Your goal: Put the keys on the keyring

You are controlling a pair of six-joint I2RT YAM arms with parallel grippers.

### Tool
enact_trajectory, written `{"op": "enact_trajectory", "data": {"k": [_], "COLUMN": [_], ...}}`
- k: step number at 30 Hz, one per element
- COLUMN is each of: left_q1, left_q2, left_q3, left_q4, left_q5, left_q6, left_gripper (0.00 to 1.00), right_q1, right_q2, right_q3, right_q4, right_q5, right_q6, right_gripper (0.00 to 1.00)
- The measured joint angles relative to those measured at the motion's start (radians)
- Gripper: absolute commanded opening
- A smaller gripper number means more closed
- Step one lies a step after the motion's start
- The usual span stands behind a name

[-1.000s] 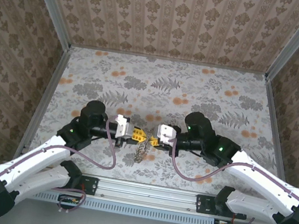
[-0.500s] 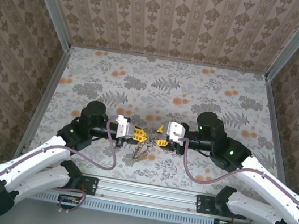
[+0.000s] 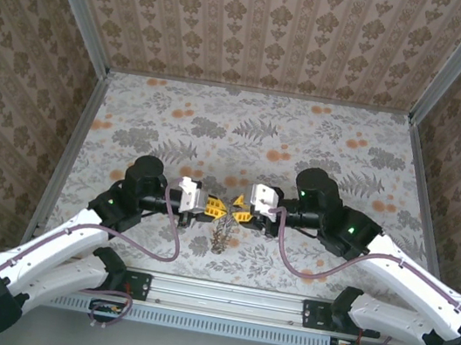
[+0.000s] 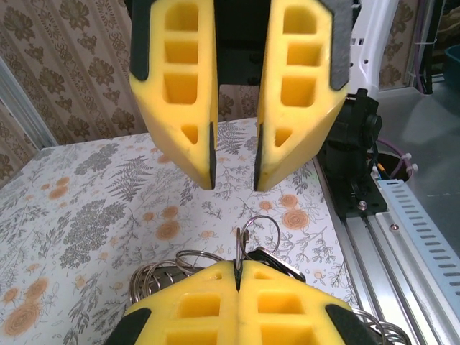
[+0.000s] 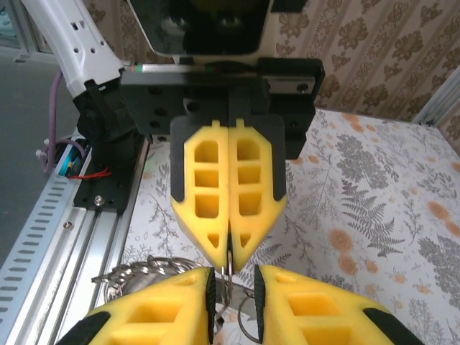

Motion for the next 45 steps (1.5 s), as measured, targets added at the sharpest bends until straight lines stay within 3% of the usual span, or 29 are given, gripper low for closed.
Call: {"op": "enact_trajectory", "data": {"k": [25,31,45], "left_q1": [-0.011,-0.011,-0.017], "left_q2": [0.000,-0.001,-0.015], "left_q3": [0.000,0.000,0.000], "left_q4": [0.006,0.006,0.019], "left_q5": [-0.023,-0.023,-0.024], "left_q6": [0.000,0.000,0.000], "left_gripper": [0.00,0.00,0.00], "right_q1": [0.009,0.009,0.007], "right_q2": [0.020,0.020,0.047], "right_q3": [-0.037,-0.043,-0.054], "right_q4": [0.028,0.029,0.040], "right_q5": [0.021,0.022,0.016], "right_q6": [0.010,0.003,0.003], "right_gripper": [0.25,0.16,0.17]}}
